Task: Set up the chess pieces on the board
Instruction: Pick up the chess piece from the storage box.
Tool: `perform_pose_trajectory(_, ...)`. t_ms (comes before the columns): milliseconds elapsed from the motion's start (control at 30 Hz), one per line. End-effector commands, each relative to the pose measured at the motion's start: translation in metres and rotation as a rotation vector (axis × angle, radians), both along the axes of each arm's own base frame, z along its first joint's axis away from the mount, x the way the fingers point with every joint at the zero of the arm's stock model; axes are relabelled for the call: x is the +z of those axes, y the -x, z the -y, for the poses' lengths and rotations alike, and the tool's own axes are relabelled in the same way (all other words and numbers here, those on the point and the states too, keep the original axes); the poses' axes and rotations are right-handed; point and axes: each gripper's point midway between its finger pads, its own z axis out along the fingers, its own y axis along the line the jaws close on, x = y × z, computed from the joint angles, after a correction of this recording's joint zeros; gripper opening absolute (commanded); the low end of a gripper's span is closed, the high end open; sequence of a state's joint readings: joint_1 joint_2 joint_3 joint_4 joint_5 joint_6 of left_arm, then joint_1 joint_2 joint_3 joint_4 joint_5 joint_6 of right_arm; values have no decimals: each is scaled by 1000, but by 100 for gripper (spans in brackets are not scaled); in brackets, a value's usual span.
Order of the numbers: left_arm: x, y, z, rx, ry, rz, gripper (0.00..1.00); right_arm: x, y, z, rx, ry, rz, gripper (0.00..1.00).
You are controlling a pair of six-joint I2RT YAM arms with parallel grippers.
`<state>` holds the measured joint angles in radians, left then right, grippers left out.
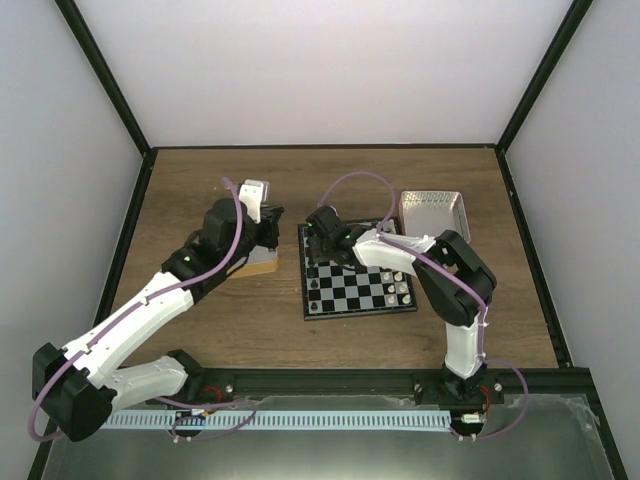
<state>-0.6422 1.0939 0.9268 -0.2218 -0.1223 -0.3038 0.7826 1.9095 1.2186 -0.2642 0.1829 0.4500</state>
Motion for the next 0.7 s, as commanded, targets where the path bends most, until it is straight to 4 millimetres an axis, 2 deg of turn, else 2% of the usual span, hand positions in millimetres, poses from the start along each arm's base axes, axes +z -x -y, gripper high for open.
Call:
perform_pose_trajectory(0,4,1,1,-12,5,18,4,11,-2,0,-25,2,12,1)
perform_pose_trajectory(433,0,1,3,-16,2,7,4,16,1,1,-28,-13,9,2)
perform_pose_trajectory(667,-1,2,4,-28,3,1,4,24,3,-4,-18,-51,7,13)
